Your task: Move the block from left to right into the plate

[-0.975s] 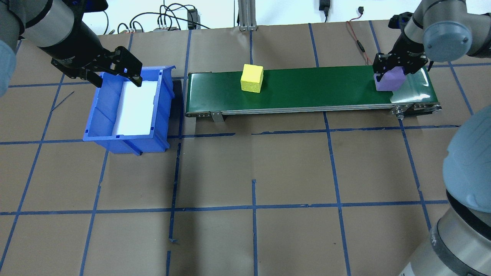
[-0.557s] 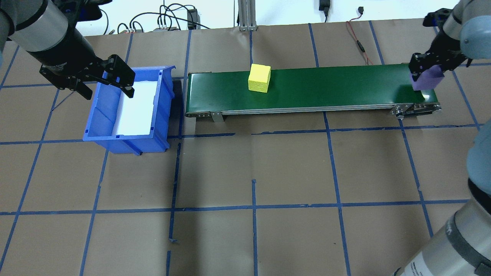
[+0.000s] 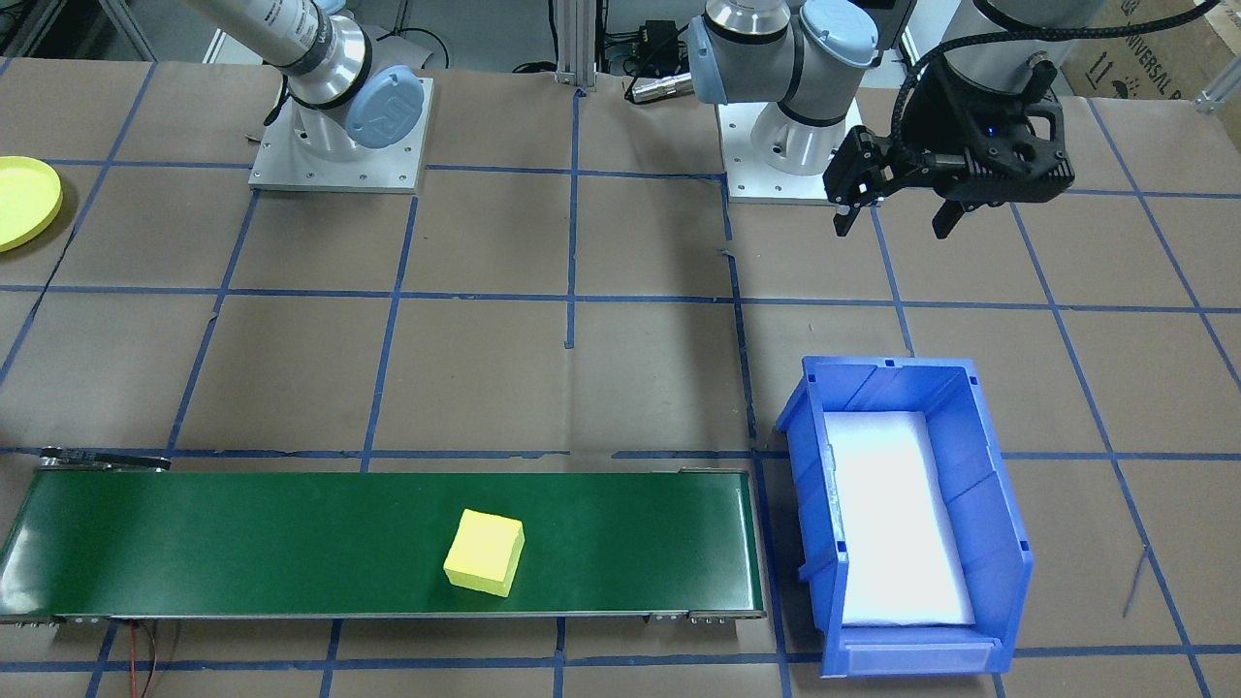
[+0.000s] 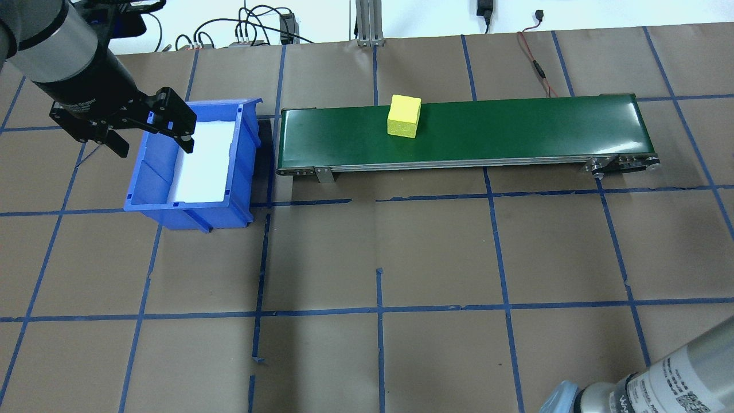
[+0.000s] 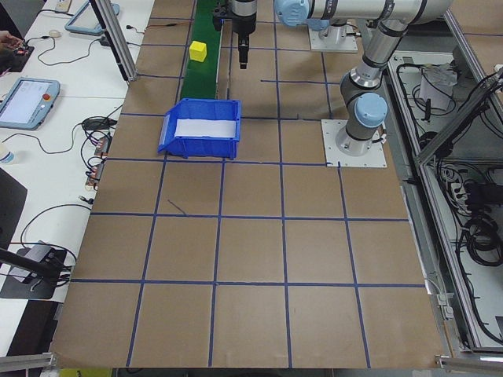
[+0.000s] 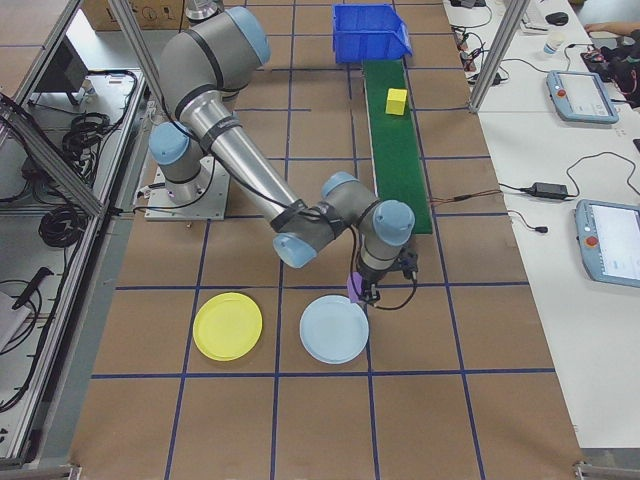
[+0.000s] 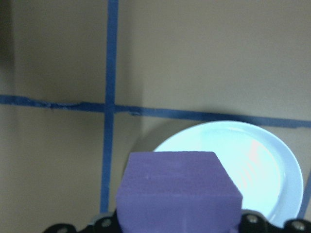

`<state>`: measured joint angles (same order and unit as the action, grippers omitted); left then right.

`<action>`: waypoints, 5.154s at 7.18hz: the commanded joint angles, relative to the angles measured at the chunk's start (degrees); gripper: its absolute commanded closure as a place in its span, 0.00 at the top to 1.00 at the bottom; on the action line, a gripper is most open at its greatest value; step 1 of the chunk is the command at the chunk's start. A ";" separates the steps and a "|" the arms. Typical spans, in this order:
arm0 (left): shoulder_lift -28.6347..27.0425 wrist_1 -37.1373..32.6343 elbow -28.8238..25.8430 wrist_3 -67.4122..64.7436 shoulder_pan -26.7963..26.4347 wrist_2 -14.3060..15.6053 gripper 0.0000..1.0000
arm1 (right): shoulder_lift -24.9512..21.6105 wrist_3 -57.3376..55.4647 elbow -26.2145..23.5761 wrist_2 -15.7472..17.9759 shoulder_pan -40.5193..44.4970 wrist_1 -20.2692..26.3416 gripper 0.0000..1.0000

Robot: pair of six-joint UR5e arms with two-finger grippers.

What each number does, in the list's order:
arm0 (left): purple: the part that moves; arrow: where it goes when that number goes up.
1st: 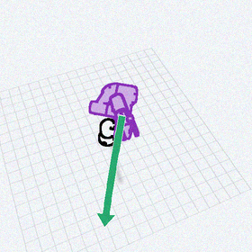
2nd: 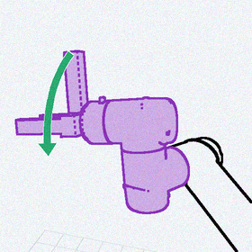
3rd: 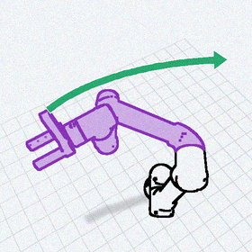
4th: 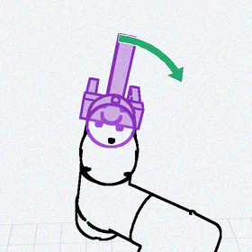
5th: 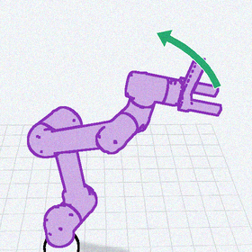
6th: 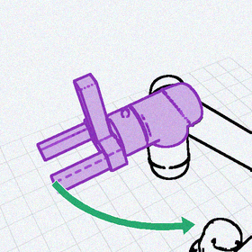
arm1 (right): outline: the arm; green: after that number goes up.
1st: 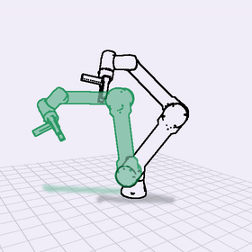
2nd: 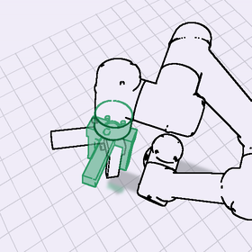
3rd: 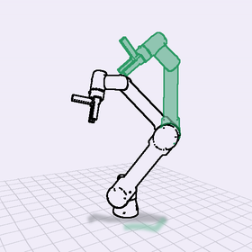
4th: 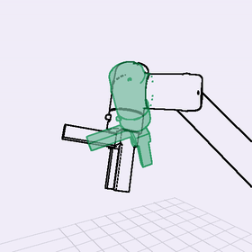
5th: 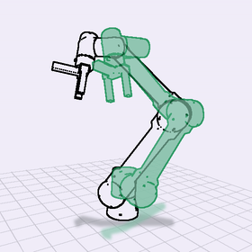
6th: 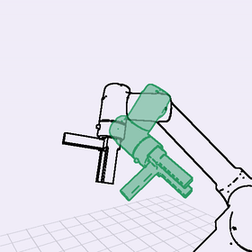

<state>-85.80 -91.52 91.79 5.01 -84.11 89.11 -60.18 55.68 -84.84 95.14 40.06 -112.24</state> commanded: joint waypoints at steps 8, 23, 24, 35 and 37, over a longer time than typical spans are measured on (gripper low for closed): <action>-0.24 0.64 0.41 -0.36 -0.18 3.17 1.00 | 2.36 5.95 -1.47 -3.03 -6.32 -4.74 1.00; -0.24 0.64 0.68 -0.44 -0.26 3.26 1.00 | -3.02 -49.95 2.13 -14.37 35.61 -3.07 1.00; -0.24 0.64 0.76 -0.36 -0.26 3.26 1.00 | -3.10 -50.49 2.14 -14.63 37.35 -3.07 1.00; -0.16 0.64 0.85 0.08 -0.26 3.26 1.00 | 2.09 -48.13 1.43 -9.81 37.46 -5.09 0.48; -0.16 0.64 0.85 0.26 -0.26 3.26 1.00 | 1.13 -46.55 1.96 -5.00 36.84 -4.74 0.43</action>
<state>-85.96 -90.88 92.63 5.18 -84.37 92.32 -58.43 7.90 -83.28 87.09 77.36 -117.21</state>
